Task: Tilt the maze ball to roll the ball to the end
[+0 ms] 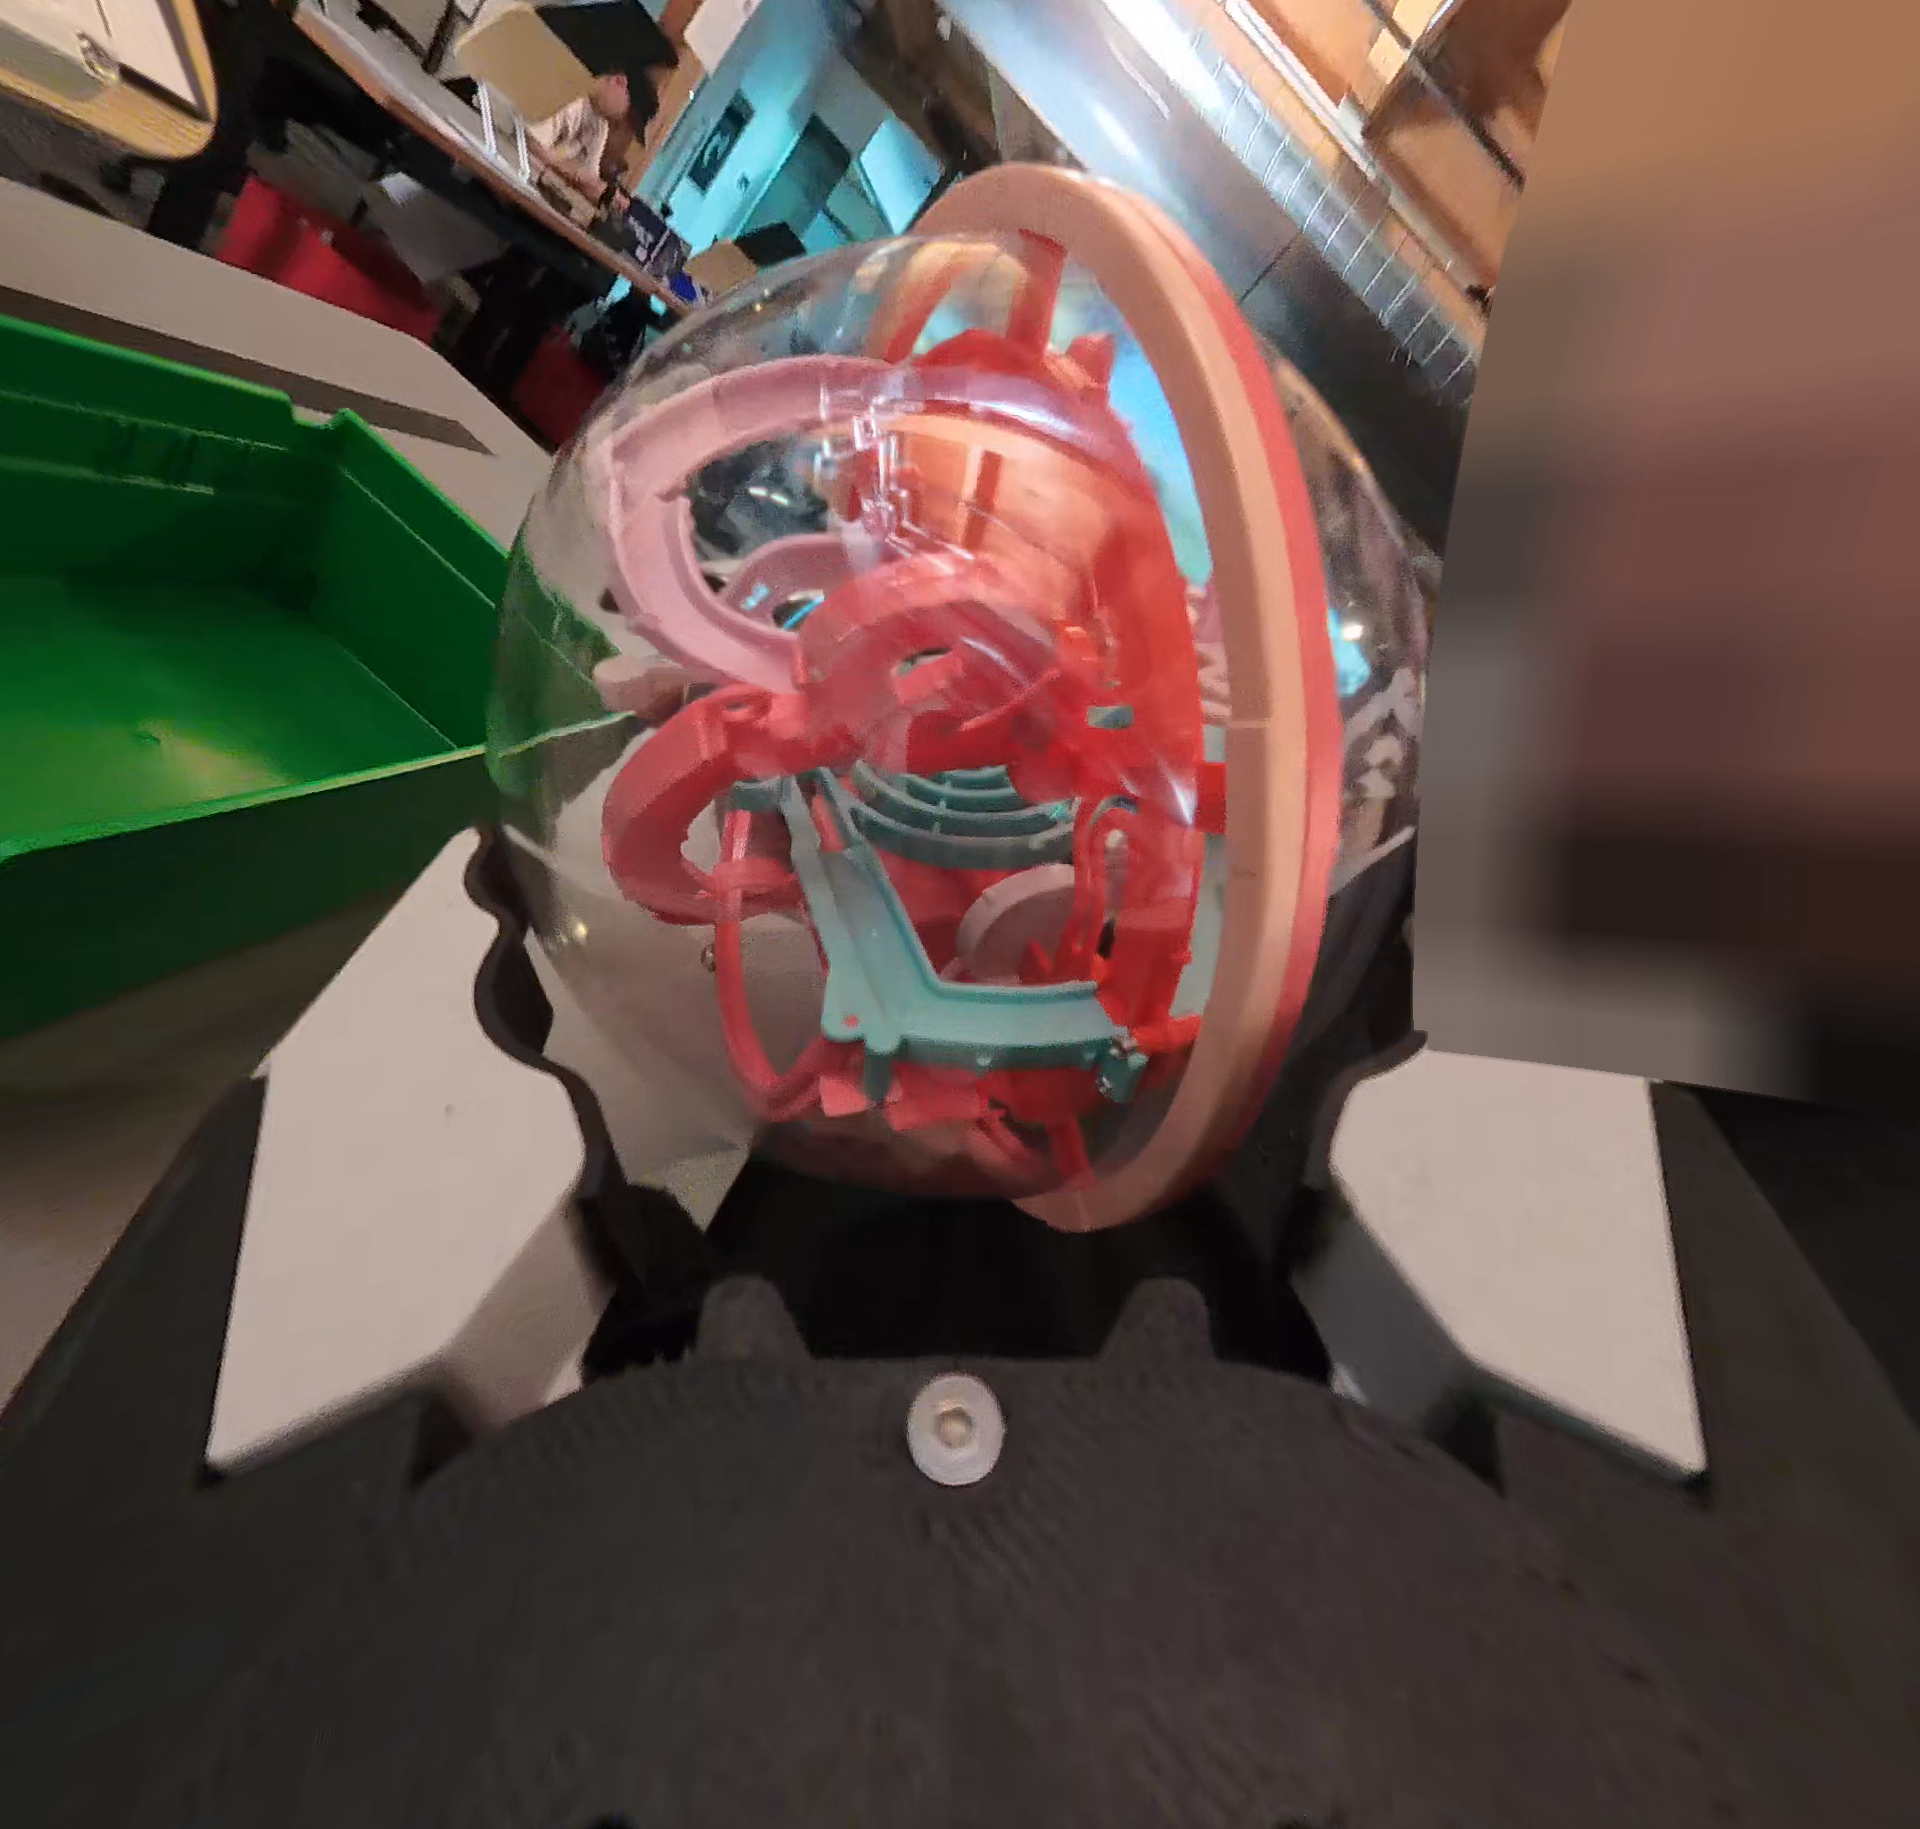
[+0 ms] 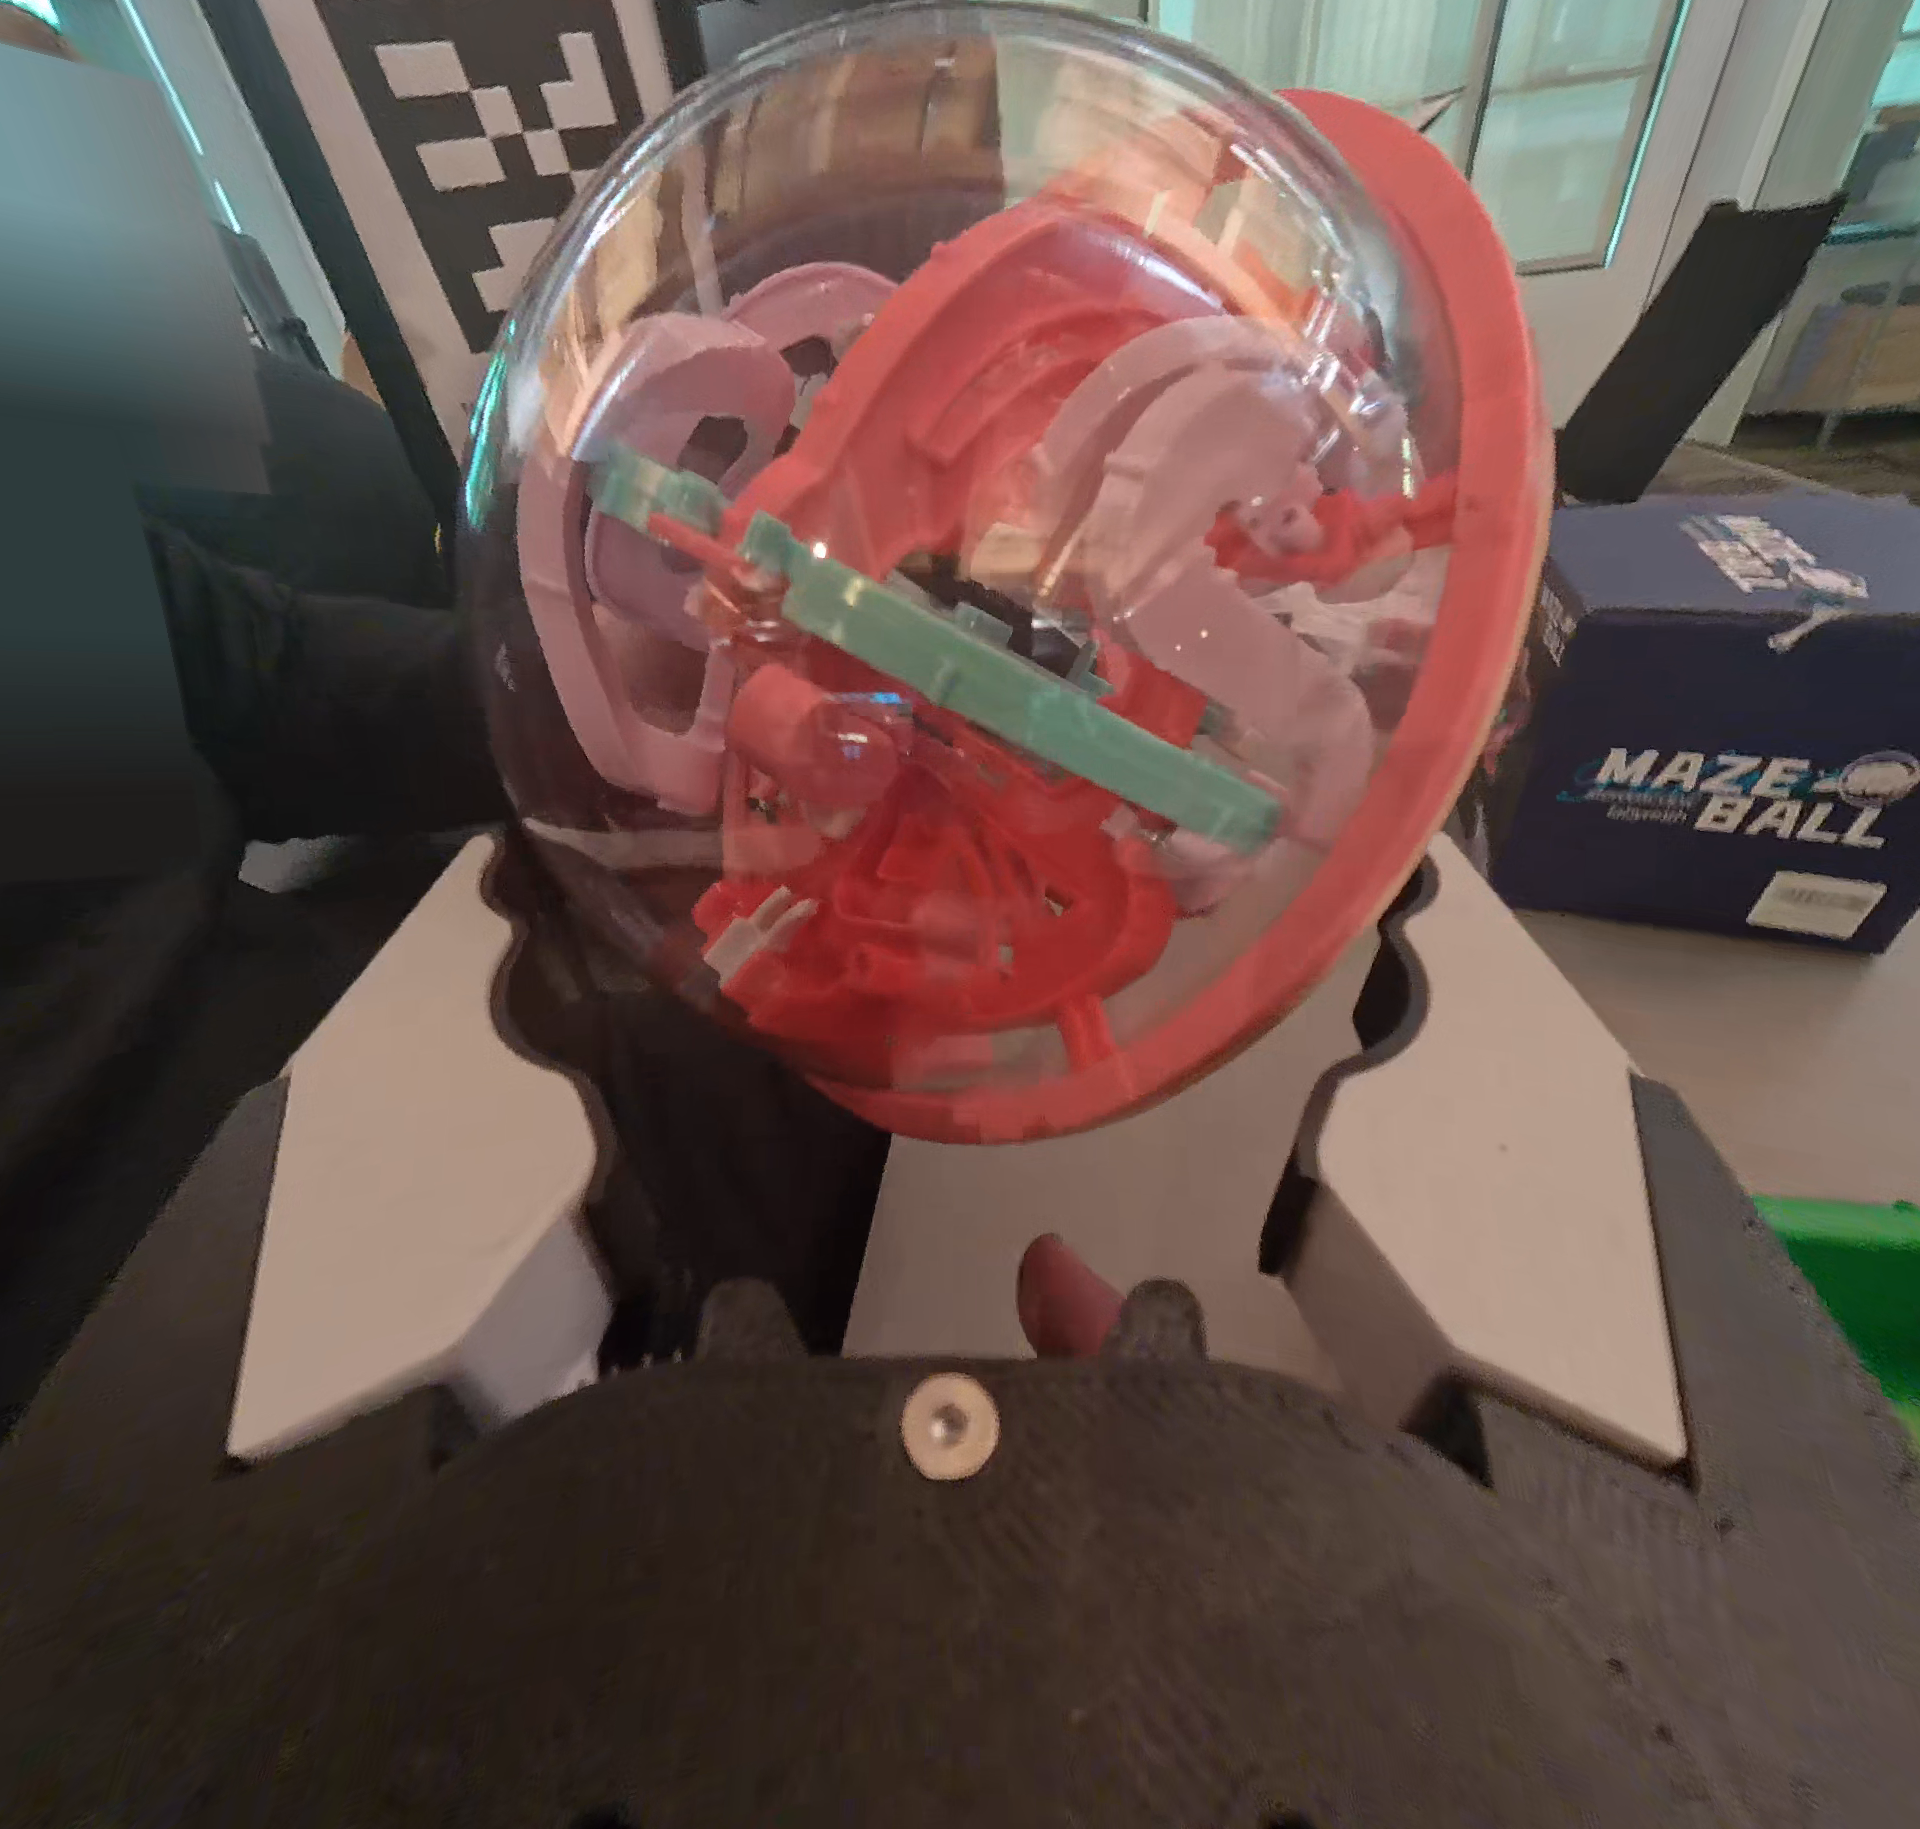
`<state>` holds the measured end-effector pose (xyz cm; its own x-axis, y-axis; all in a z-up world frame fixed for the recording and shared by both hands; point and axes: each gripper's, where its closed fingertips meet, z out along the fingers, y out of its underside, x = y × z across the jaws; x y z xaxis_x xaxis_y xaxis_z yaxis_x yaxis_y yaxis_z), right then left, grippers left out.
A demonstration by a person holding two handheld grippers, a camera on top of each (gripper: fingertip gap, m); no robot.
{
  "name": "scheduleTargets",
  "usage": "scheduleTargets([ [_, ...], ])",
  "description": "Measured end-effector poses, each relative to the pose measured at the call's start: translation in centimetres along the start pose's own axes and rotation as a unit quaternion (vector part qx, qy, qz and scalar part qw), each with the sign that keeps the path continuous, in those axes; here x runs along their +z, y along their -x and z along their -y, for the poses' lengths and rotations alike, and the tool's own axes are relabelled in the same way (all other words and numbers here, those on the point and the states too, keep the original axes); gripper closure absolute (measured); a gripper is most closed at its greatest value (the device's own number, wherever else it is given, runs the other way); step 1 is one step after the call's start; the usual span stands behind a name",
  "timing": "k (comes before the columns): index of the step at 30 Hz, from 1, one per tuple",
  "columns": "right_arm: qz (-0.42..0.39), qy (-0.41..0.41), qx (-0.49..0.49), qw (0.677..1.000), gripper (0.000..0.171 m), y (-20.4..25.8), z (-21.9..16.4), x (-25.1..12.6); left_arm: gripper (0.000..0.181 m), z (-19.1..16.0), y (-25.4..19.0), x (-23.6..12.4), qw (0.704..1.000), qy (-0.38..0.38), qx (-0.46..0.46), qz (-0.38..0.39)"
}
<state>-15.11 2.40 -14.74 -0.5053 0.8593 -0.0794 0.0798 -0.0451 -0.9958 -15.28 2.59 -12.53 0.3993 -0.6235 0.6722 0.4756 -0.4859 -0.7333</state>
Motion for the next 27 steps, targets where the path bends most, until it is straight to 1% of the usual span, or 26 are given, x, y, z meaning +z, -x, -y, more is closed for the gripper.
scheduleTargets([
  [1, 0.005, 0.003, -0.012, 1.000, 0.018, 0.1, 0.1, 0.2, 0.025, 0.2, -0.3, -0.2, 1.000, 0.006, 0.004, 0.005],
  [4, 0.031, 0.010, -0.011, 0.999, 0.022, 0.2, 0.3, 0.7, 0.025, 1.0, -0.8, -0.9, 0.997, 0.039, 0.041, 0.047],
  [7, 0.029, 0.004, -0.044, 0.999, 0.027, 0.4, 0.4, 1.7, 0.025, 2.2, -1.9, -1.2, 0.986, 0.070, 0.106, 0.104],
  [11, 0.033, -0.023, -0.074, 0.996, 0.027, 0.9, 1.6, 2.9, 0.025, 3.8, -3.9, -1.1, 0.963, 0.102, 0.185, 0.166],
  [15, 0.027, -0.045, -0.117, 0.992, 0.027, 1.5, 3.0, 3.4, 0.025, 4.7, -6.0, -0.3, 0.935, 0.130, 0.260, 0.203],
  [18, 0.022, -0.068, -0.138, 0.988, 0.027, 2.0, 4.5, 3.4, 0.025, 5.5, -7.7, 0.6, 0.920, 0.136, 0.301, 0.214],
  [23, 0.022, -0.102, -0.152, 0.983, 0.028, 2.5, 7.3, 2.9, 0.025, 7.1, -9.9, 1.3, 0.919, 0.124, 0.315, 0.204],
  [27, 0.019, -0.120, -0.171, 0.978, 0.027, 2.8, 9.3, 2.5, 0.024, 8.3, -11.6, 1.9, 0.912, 0.116, 0.338, 0.200],
])
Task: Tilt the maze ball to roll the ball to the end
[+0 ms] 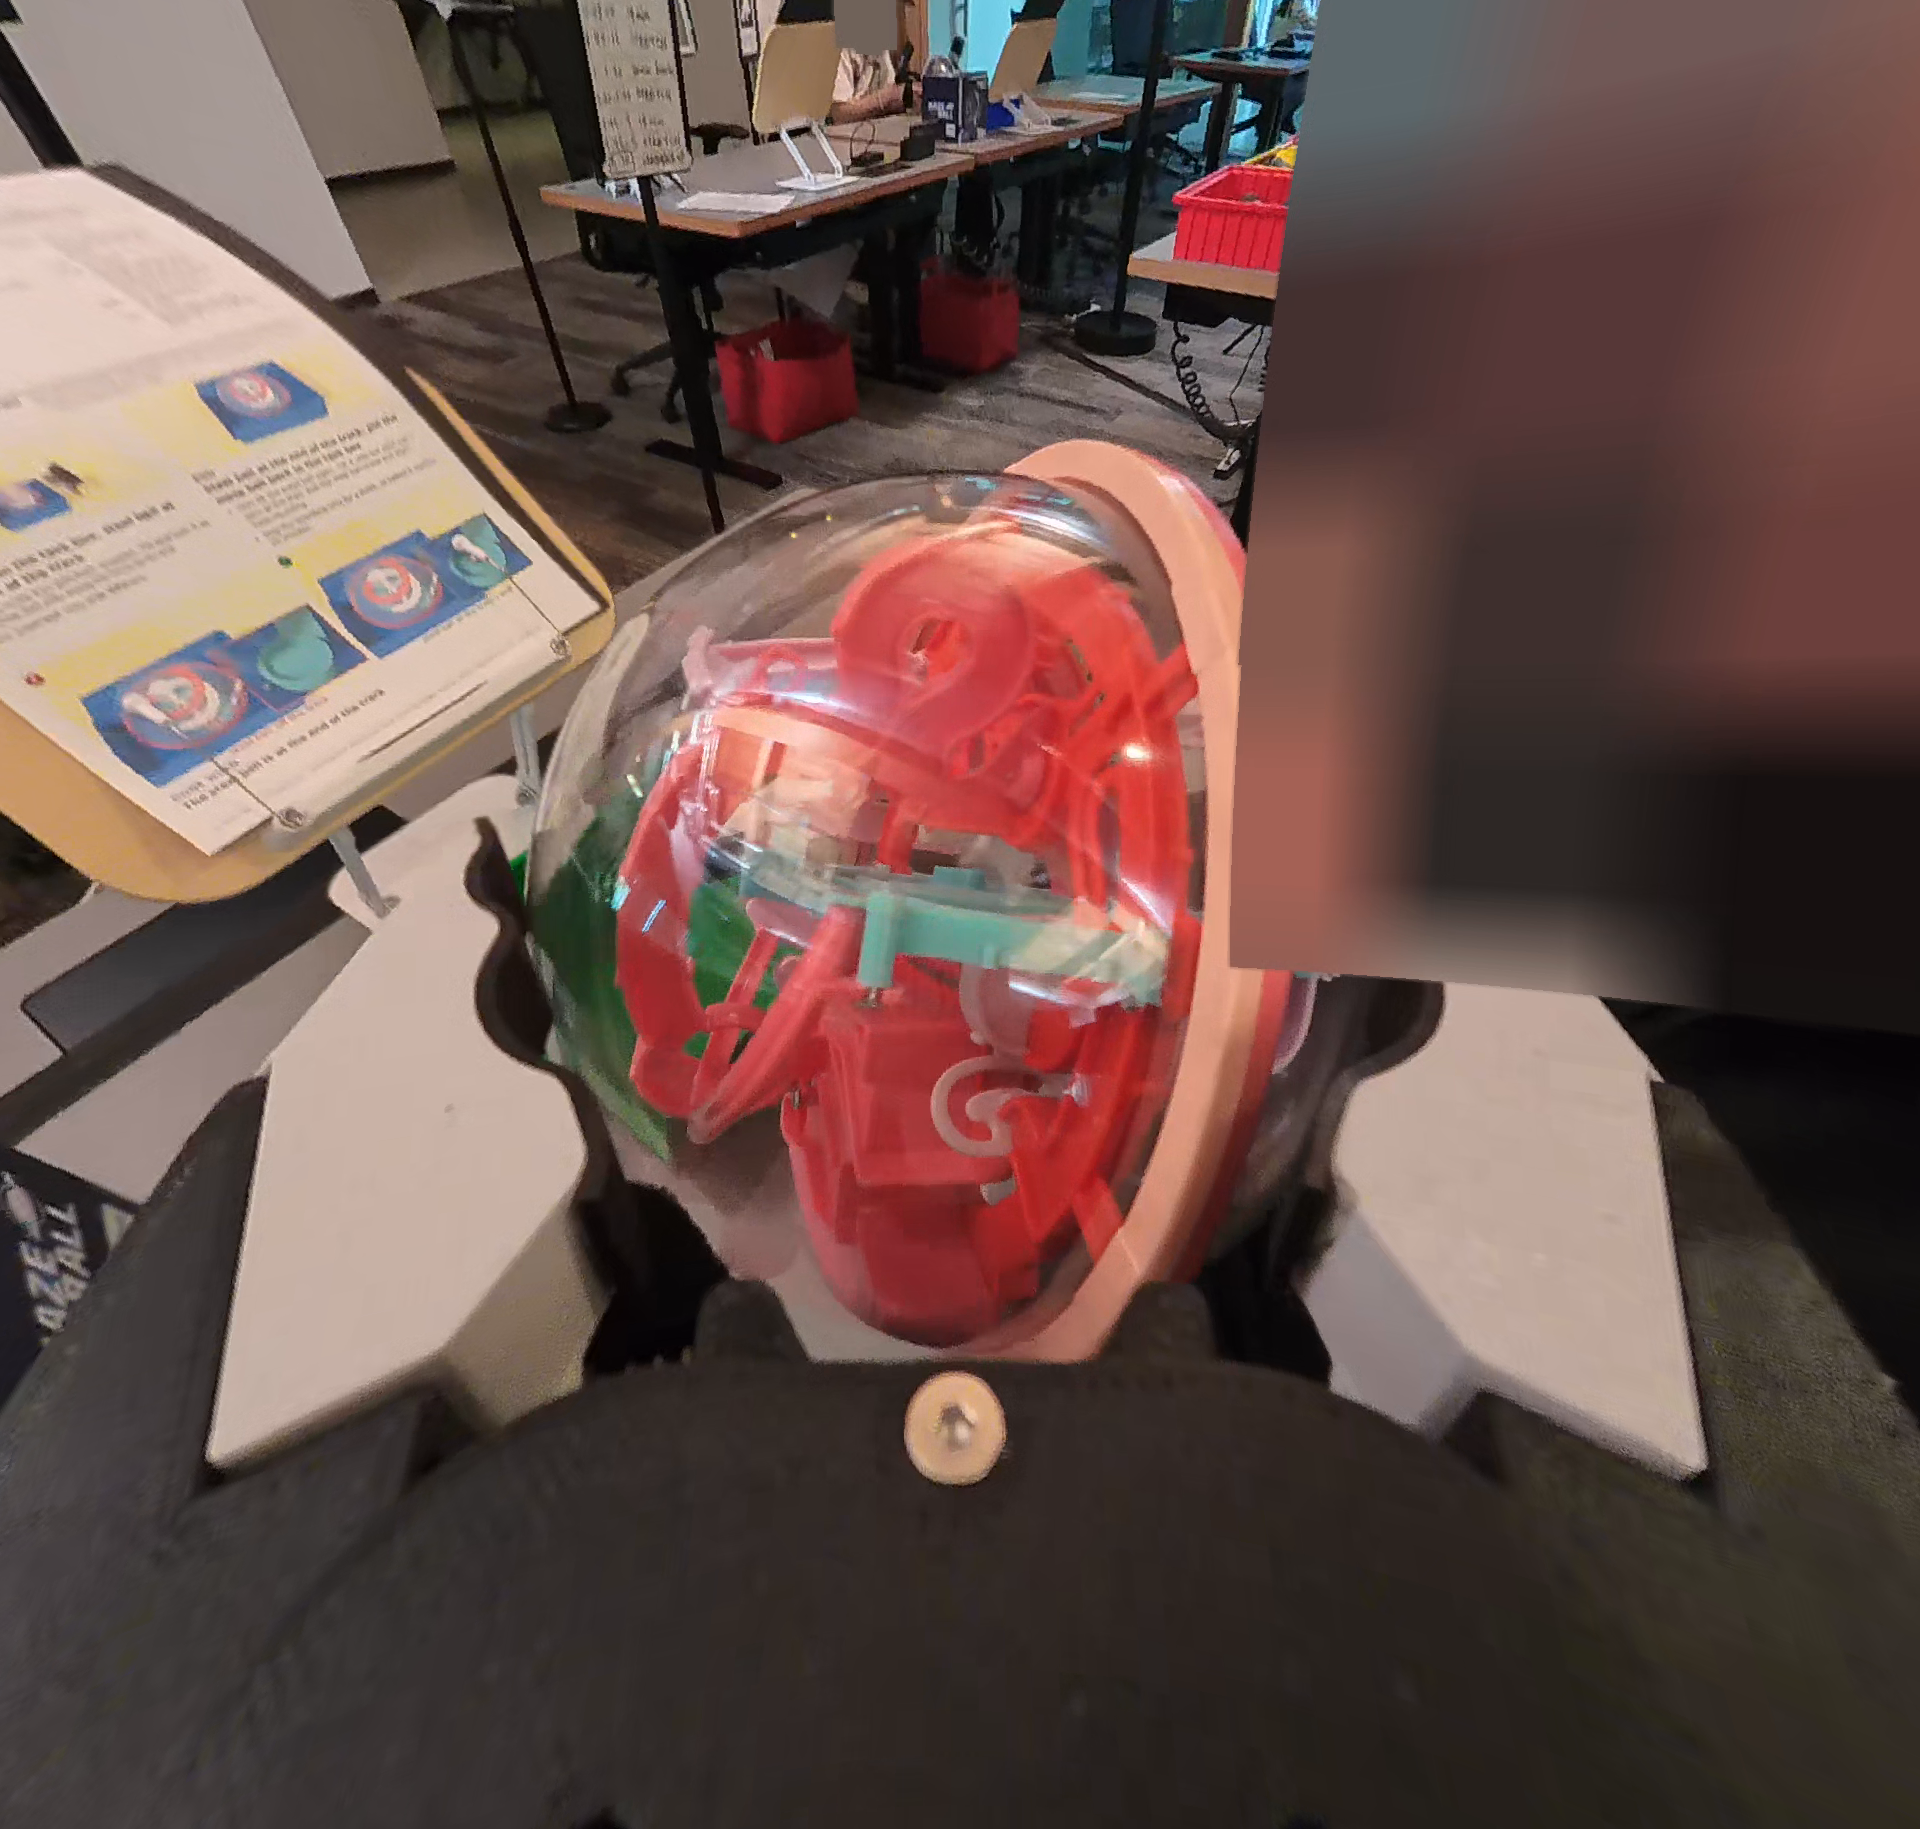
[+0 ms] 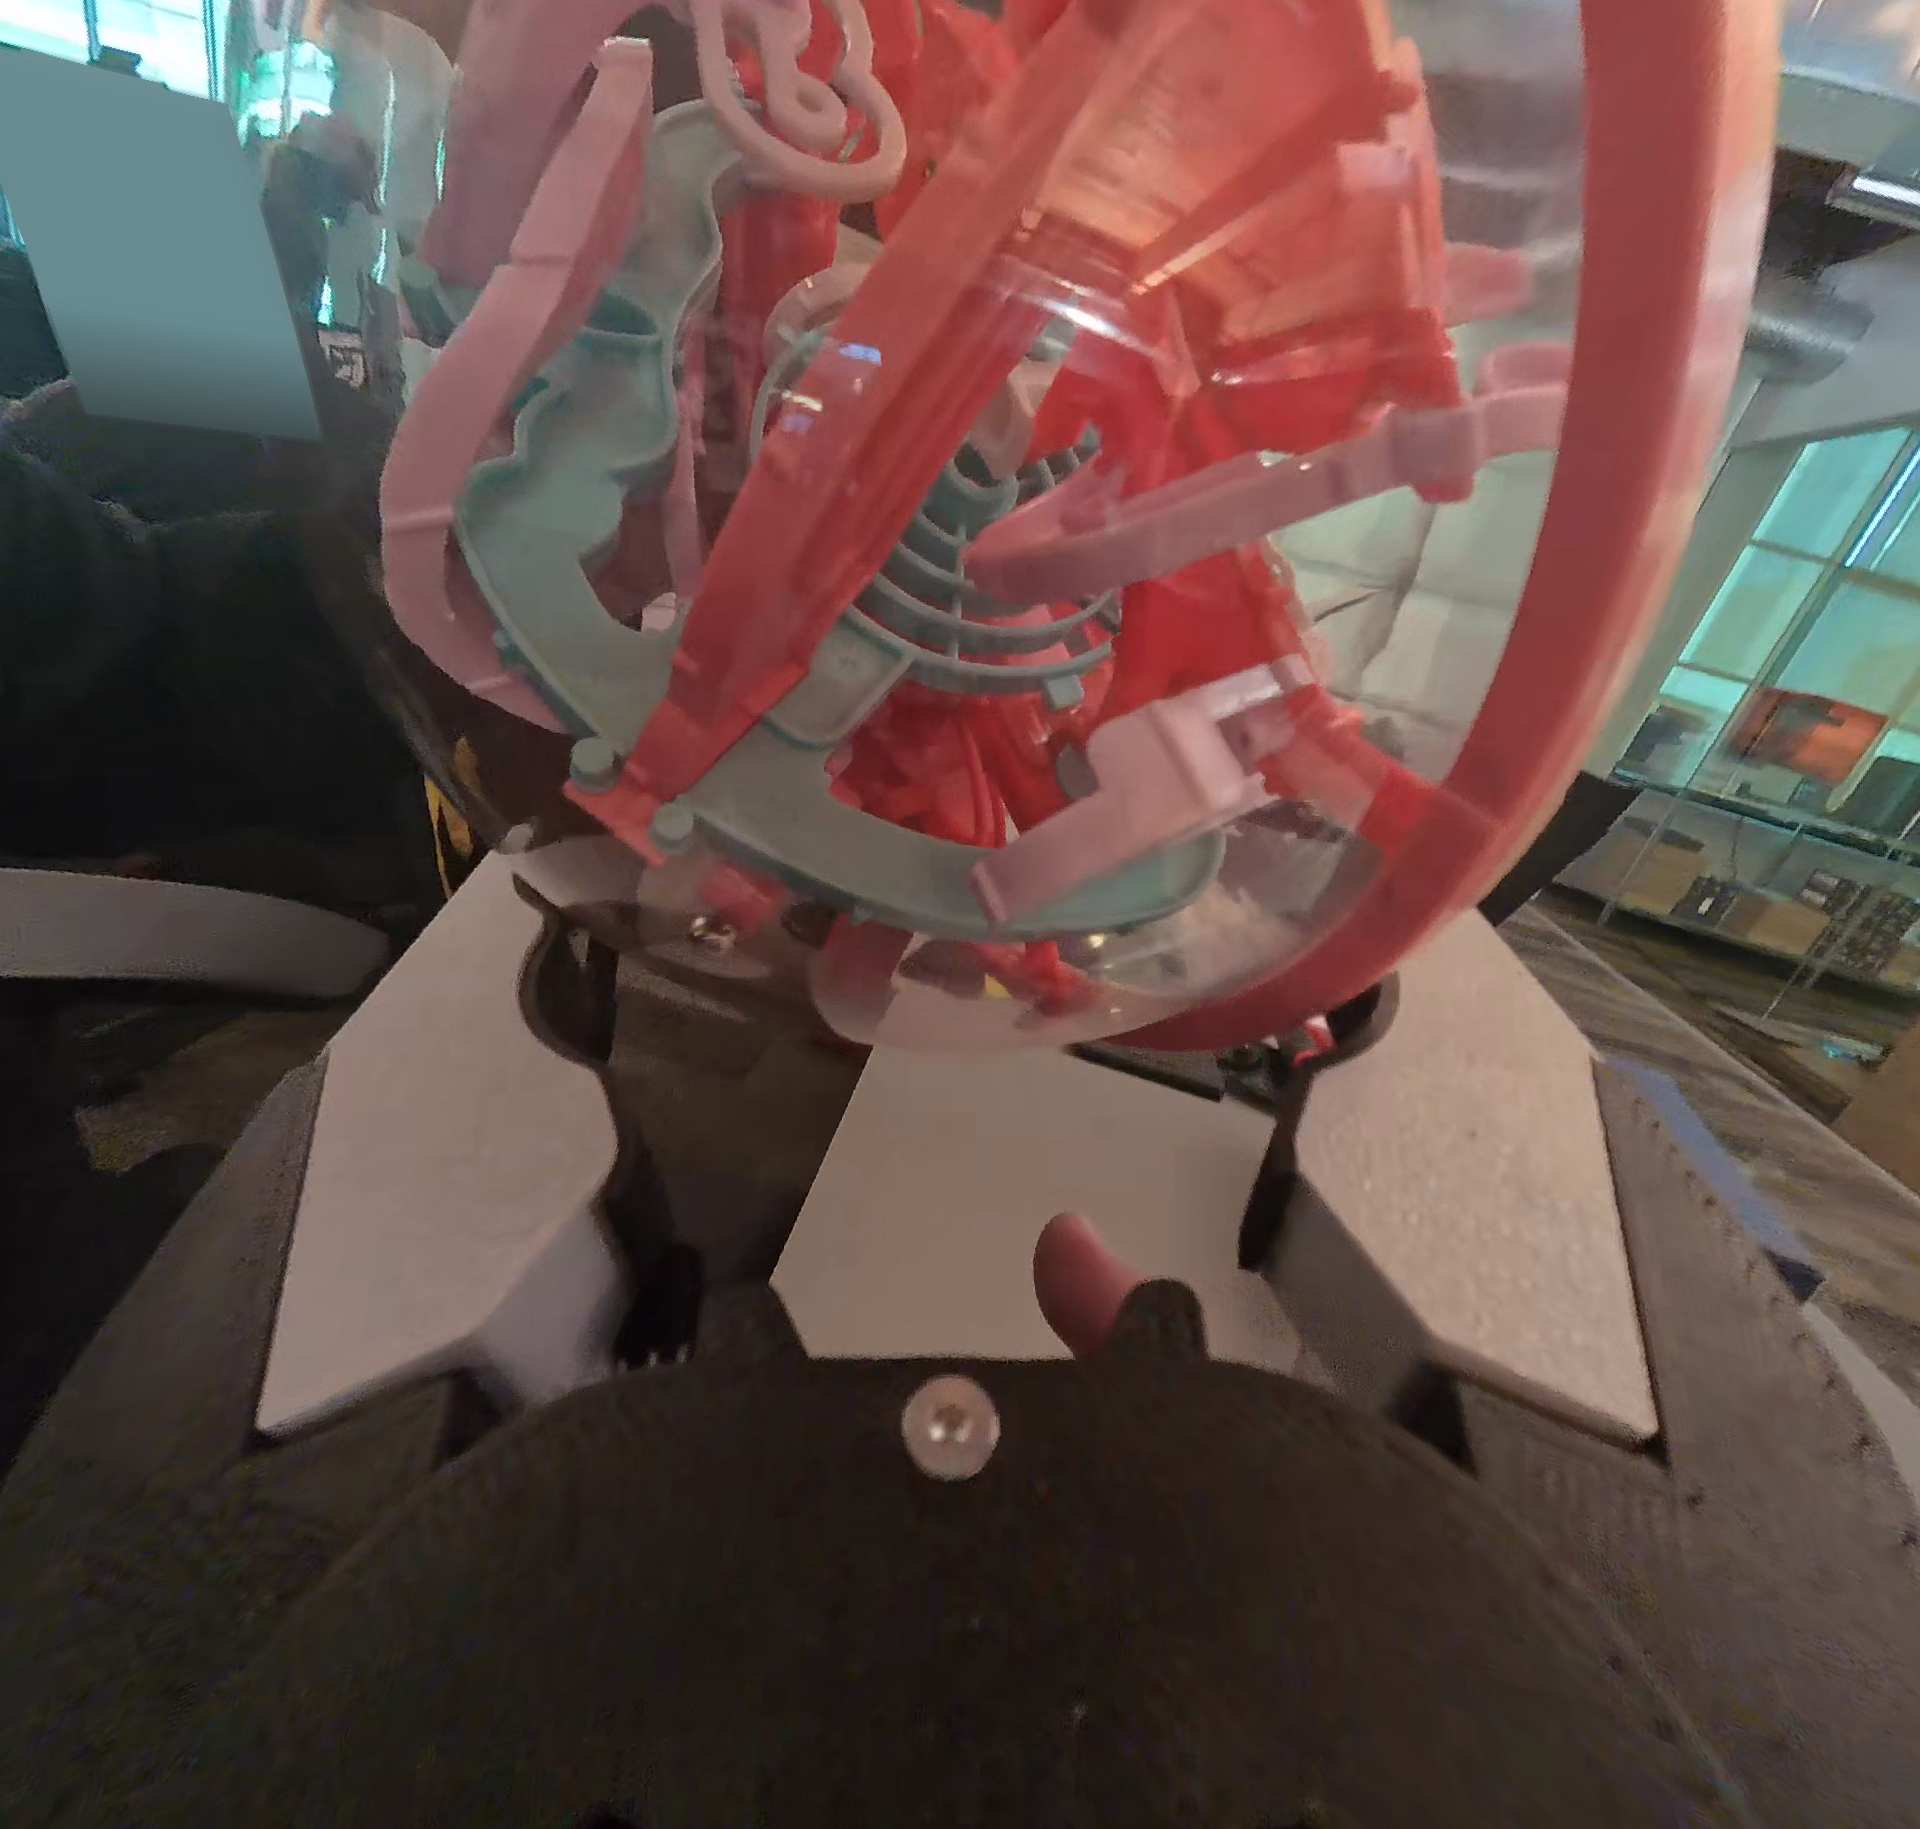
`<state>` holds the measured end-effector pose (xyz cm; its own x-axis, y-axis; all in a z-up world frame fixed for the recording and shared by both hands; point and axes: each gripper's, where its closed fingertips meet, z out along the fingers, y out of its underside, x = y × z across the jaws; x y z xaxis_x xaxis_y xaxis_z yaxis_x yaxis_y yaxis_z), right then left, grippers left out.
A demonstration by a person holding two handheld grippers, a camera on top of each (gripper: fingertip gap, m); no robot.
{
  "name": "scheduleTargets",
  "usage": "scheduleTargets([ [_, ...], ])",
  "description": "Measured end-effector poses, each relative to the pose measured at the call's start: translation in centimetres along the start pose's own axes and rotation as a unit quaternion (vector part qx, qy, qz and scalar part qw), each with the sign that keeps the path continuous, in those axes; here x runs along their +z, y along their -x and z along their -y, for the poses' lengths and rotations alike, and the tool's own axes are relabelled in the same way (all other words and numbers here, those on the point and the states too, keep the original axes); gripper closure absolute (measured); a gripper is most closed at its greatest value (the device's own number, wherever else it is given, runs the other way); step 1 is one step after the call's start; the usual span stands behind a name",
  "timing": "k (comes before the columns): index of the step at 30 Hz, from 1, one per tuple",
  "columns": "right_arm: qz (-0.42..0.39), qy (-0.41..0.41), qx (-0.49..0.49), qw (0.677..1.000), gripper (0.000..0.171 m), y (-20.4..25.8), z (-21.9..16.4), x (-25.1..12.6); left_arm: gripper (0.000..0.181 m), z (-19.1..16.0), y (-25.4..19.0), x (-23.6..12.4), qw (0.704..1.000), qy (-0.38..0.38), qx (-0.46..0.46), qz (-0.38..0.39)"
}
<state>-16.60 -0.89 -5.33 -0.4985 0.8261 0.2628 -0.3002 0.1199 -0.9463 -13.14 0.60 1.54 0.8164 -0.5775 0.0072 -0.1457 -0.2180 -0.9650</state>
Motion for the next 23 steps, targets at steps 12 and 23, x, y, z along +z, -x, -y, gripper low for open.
scheduleTargets([
  [12, -0.018, -0.053, -0.091, 0.994, 0.027, -0.1, 7.1, -0.5, 0.024, 6.0, -3.3, -1.1, 0.996, -0.046, 0.079, -0.021],
  [23, -0.001, -0.014, -0.041, 0.999, 0.029, -0.1, 7.6, 0.1, 0.024, 7.0, -2.3, -2.4, 0.992, -0.117, 0.003, -0.035],
])
